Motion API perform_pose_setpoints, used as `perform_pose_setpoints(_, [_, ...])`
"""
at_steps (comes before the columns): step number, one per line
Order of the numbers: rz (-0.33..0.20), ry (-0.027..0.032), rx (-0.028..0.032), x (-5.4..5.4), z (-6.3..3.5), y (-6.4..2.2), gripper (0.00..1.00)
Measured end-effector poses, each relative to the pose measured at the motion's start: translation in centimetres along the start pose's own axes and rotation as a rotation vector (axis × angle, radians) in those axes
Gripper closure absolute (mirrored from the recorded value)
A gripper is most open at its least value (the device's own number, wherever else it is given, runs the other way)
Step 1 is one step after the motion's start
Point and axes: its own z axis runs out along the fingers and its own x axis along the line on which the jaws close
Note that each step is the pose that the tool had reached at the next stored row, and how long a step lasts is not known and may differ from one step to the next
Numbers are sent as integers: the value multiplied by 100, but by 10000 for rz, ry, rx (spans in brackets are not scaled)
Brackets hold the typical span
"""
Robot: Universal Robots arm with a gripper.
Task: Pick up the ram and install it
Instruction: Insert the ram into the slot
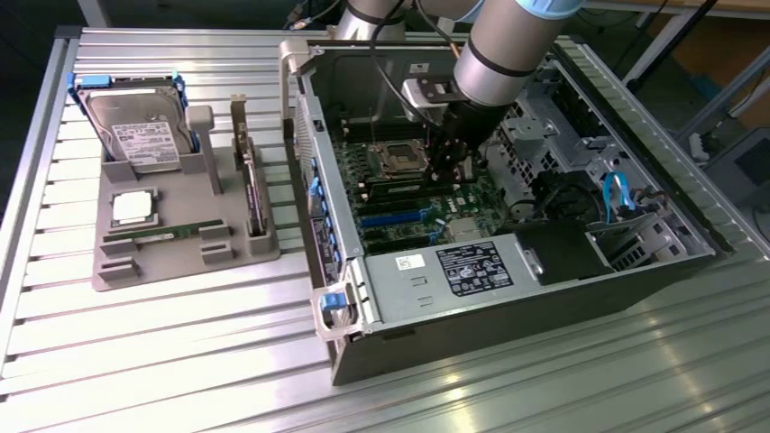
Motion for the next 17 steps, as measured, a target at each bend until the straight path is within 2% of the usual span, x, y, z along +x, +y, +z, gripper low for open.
perform_pose_setpoints(17, [0, 2, -1, 7, 99, -3, 88])
